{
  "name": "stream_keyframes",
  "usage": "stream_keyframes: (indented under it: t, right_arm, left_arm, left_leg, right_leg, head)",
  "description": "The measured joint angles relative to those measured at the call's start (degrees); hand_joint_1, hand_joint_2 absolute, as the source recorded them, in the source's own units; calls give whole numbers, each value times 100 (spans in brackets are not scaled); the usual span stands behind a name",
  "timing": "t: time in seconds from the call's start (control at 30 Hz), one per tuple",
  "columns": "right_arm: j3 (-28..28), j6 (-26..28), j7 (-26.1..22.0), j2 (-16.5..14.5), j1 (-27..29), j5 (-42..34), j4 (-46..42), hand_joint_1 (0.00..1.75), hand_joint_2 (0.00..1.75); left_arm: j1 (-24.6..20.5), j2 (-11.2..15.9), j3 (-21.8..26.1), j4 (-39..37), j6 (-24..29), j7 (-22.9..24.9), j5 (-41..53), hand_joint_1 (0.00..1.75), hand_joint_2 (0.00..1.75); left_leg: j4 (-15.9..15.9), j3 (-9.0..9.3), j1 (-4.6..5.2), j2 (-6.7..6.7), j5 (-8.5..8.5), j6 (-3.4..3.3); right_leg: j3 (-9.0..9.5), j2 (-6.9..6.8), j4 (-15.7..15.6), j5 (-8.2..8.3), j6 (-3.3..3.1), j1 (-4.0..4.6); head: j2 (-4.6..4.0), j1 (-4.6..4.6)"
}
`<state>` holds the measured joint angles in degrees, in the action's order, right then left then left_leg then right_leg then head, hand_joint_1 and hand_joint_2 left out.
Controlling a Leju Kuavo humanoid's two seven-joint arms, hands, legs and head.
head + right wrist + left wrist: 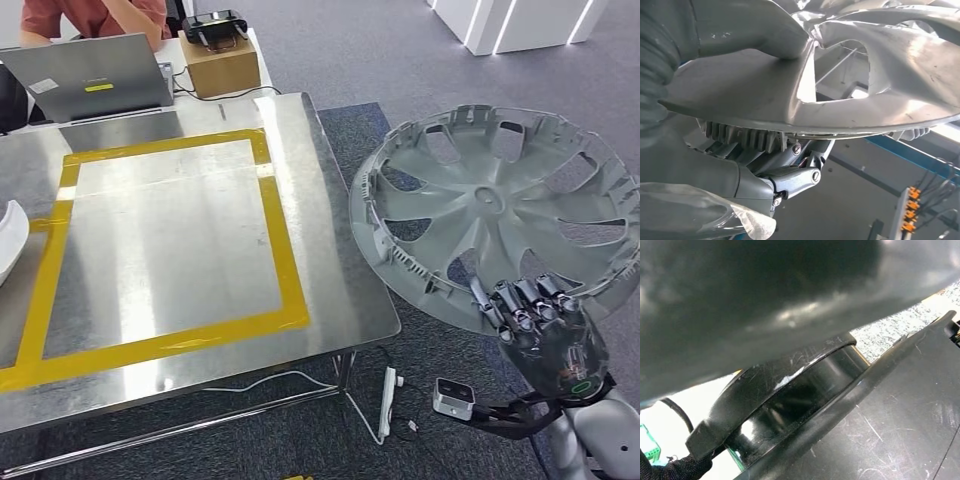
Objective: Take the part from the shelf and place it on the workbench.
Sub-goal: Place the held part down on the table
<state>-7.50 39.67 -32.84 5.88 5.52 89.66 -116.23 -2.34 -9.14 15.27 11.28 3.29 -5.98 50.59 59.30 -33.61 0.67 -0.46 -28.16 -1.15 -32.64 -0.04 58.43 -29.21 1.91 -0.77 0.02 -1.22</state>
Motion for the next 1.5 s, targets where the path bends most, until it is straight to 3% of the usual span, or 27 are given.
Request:
stream_keyframes:
  t: [0.2, 0.3, 0.47, 0.63, 0.97, 1.5]
  right_arm:
    - [179, 0, 172, 1, -62, 1, 197, 175, 175]
    - [543, 0, 773, 13, -252, 2, 555, 175, 175]
    - [1587, -1, 2230, 274, -781, 14, 1279, 175, 175]
    - [2482, 0, 2680, 463, -1174, -51, 1804, 175, 175]
    - [3434, 0, 2651, 508, -2045, -577, 3048, 175, 175]
    - [3761, 2, 2566, 456, -2617, -831, 3935, 175, 175]
  left_arm:
    - [-10, 0, -13, 0, -71, 108, 72, 0, 0]
    - [-34, 4, -59, 0, -116, 150, 113, 0, 0]
    - [-76, 21, -134, 0, -160, 198, 158, 0, 0]
    - [-94, 43, -163, 0, -185, 206, 189, 0, 0]
    - [-115, 51, -287, 0, -242, 346, 290, 0, 0]
    - [-120, 62, -348, 0, -269, 401, 336, 0, 0]
  left_leg:
    - [-2, -3, -2, 1, 0, 0]
    - [-2, -2, -2, 4, 3, -1]
    - [-1, -3, -1, 7, 14, -8]
    - [-1, -4, -1, 6, 15, -11]
    - [-1, -8, -2, 5, 17, -10]
    - [-1, -11, -2, 4, 18, -9]
  right_leg:
    - [2, 1, 2, 0, 0, 3]
    - [2, 5, 2, 1, 0, 2]
    - [-1, 5, 3, 9, 0, 1]
    - [-4, 3, 3, 10, 0, 2]
    - [-4, 1, 5, 12, -1, 3]
    - [-8, 0, 5, 13, -1, 3]
  head:
    - [0, -1]
    - [-1, 0]
    - [-1, 0]
    - [0, 1]
    - [0, 0]
    - [-1, -1]
